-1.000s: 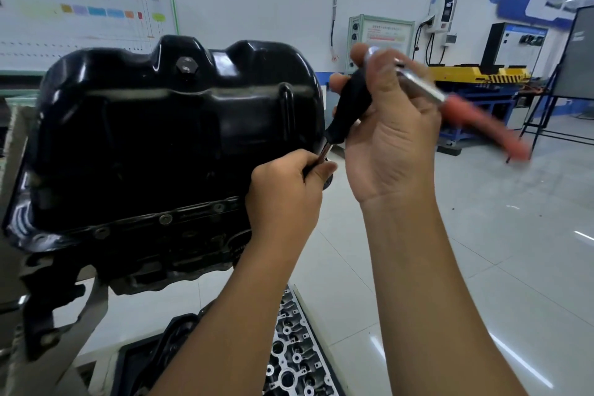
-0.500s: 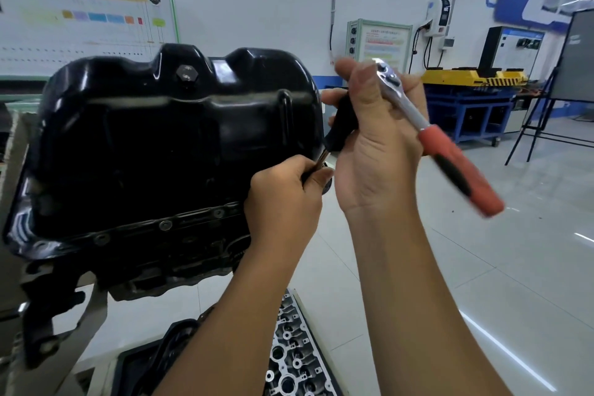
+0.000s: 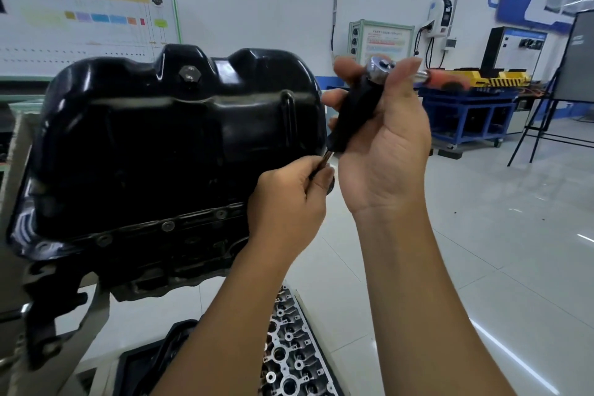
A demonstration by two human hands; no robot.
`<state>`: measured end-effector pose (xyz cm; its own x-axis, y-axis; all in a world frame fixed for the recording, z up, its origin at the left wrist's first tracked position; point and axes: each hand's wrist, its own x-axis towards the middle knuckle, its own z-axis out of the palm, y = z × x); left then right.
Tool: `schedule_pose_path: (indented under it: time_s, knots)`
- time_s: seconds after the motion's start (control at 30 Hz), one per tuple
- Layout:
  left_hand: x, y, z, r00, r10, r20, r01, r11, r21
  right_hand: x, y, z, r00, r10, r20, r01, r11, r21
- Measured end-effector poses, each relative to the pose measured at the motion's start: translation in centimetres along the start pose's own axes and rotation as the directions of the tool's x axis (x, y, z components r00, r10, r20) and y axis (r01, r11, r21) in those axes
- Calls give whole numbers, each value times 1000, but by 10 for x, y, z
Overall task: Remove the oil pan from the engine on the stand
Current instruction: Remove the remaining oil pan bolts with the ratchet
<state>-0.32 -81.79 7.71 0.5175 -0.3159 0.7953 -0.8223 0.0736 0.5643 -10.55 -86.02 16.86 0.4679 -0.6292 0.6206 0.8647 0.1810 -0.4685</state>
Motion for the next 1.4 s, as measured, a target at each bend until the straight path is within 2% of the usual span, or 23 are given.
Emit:
schedule_pose_path:
  time_s: [0.1, 0.3, 0.37, 0.47, 0.63, 0.77, 0.83, 1.0, 1.07, 1.2, 1.3, 1.4]
  knots:
    - [1, -2, -2, 1000, 21, -6, -21, 1000, 10, 1, -2, 1, 999, 27, 24, -27, 1000, -4]
    - [1, -1, 3, 994, -31, -104, 30, 1000, -9, -7, 5, 10, 997, -82, -1, 82, 996, -31]
    - [1, 0, 3, 993, -32, -118, 30, 999, -21, -7, 5, 11, 999, -41, -23, 40, 997, -62]
    - [1, 1, 3, 992, -54, -115, 49, 998, -44, -7, 2, 10, 1000, 14, -8, -14, 998, -54]
    - [2, 3, 2, 991, -60, -117, 60, 998, -4, -12, 9, 13, 994, -109, -29, 106, 991, -87]
    - [2, 1, -2, 1000, -30, -1, 30, 1000, 0, -7, 6, 10, 993, -57, -100, 46, 993, -109]
    - [3, 2, -4, 999, -37, 38, 37, 999, 1, -6, 3, 9, 994, -38, -102, 32, 998, -60]
    - [3, 5, -1, 998, -52, -40, 53, 998, 39, -8, 3, 10, 991, -99, -86, 95, 994, -48]
    - [3, 6, -1, 998, -41, -50, 42, 999, 26, -7, 2, 11, 995, -70, -75, 67, 997, -40]
    - [2, 6, -4, 999, -21, 30, 20, 999, 34, -3, -1, 8, 994, -22, -107, 16, 998, -54]
    - [3, 6, -5, 998, -52, 32, 51, 997, 53, -6, -2, 9, 993, -86, -75, 84, 996, -38]
    - [2, 10, -3, 998, -64, -29, 66, 995, 71, -7, 0, 9, 986, -145, -82, 139, 988, -70]
